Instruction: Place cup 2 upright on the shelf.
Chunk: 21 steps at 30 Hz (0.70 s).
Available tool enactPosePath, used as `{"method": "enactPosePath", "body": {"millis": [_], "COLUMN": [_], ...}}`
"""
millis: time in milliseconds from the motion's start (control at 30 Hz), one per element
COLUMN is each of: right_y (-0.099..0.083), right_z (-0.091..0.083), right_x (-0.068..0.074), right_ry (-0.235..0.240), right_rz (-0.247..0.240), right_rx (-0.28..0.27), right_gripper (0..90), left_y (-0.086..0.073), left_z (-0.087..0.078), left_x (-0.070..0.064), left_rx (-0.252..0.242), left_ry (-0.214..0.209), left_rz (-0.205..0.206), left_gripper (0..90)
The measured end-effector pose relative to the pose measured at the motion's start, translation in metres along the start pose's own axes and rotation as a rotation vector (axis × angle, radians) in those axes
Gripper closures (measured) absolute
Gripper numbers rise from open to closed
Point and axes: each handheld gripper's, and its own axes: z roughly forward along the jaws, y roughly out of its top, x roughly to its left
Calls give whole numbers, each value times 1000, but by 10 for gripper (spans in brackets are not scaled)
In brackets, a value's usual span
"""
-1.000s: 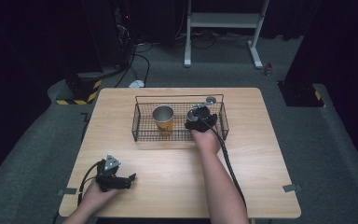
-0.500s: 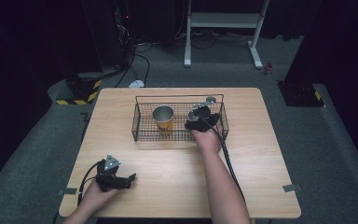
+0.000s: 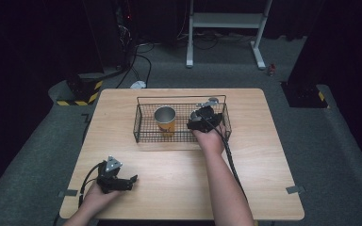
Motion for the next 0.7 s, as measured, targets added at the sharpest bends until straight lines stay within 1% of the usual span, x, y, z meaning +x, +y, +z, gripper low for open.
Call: {"method": "enactPosePath", "body": {"millis": [133, 200, 300, 333, 400, 433, 600, 700], "right_y": [2, 2, 3, 4, 5, 5, 7, 7], "right_z": [-4, -6, -10, -11, -14, -16, -23, -27], "right_x": [0, -1, -1, -1, -1, -1, 1, 2], "right_ry": [2, 4, 6, 8, 14, 13, 16, 20], "right_rz": [-5, 3, -6, 2, -4, 3, -18, -17], "right_rx": [-16, -20, -38, -45, -58, -60, -90, -98], "right_gripper": [100, 100, 101, 101, 101, 101, 101, 102], "left_y": [0, 0, 0, 0, 0, 0, 0, 0], "left_z": [0, 0, 0, 0, 0, 0, 0, 0], "left_x": [0, 0, 0, 0, 0, 0, 0, 0], "left_rx": [-1, -2, -2, 0, 3, 3, 4, 2], "left_ry": [-1, 0, 0, 0, 0, 0, 0, 0], "left_rz": [-2, -2, -3, 0, 4, 4, 4, 3], "left_gripper": [14, 14, 14, 14, 14, 14, 14, 14]}}
